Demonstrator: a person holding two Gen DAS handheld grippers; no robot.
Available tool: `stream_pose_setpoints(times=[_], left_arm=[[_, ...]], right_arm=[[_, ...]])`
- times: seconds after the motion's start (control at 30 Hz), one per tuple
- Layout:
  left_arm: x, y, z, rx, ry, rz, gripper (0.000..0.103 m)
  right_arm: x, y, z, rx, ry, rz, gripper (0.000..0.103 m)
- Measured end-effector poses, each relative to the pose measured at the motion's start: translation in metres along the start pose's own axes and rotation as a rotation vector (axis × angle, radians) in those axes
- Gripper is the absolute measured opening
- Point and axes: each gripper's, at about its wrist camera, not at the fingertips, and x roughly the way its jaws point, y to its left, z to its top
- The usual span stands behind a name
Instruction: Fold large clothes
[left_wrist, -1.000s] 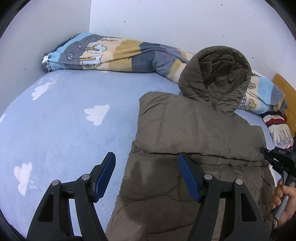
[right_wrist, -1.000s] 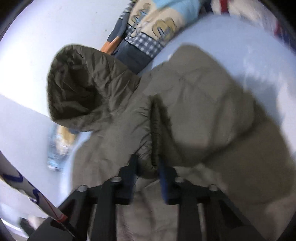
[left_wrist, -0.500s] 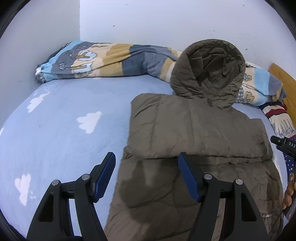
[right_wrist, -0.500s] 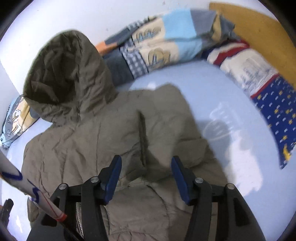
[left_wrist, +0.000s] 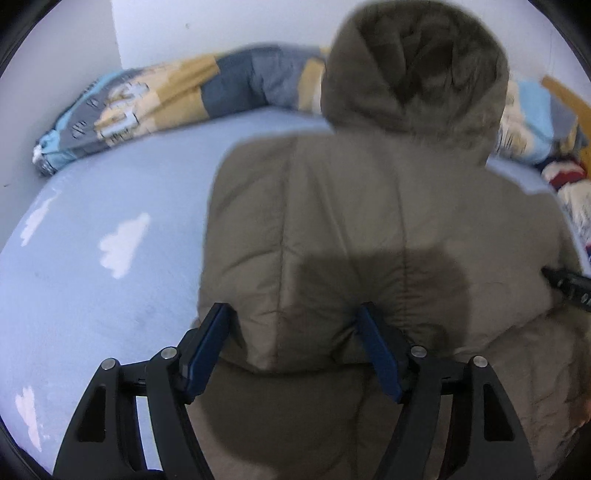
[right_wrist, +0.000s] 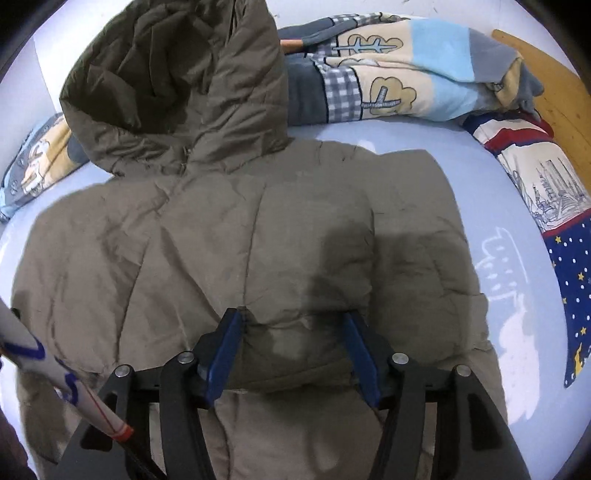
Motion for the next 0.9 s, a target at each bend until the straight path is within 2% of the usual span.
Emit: stream_pose_setpoints(times=[0.13, 0.3, 0.4, 0.5, 0.57, 0.73, 0.9], left_arm=[[-0.012, 0.000, 0.003, -0.017, -0.016, 0.009, 0.072], [-0.062, -0.021, -0.001, 0.016, -0.103, -0.030, 0.071], [-0.097, -0.041, -0.011, 0.057, -0.151, -0.050, 0.071], [-0.141, -0.065, -0.027, 0.105, -0.223, -0.099, 0.072], [-0.161, -0.075, -0.038, 0.128, -0.243, -0.124, 0.072], [-0.184, -0.077, -0.077, 0.132, -0.235, -0.120, 0.072], [-0.192, -0.068, -0.120, 0.132, -0.175, -0.124, 0.072]], right_arm=[[0.002, 0.000, 0.002, -0.009, 0.032, -0.017, 0.068], [-0.050, -0.009, -0.005, 0.035, -0.035, 0.056, 0.068], [-0.085, -0.015, -0.022, 0.045, -0.074, 0.095, 0.068], [-0.125, -0.026, -0.050, 0.056, -0.120, 0.099, 0.068], [-0.151, -0.035, -0.072, 0.058, -0.165, 0.114, 0.068], [-0.179, -0.045, -0.111, 0.059, -0.179, 0.100, 0.069], [-0.197, -0.044, -0.147, 0.056, -0.169, 0.101, 0.069]])
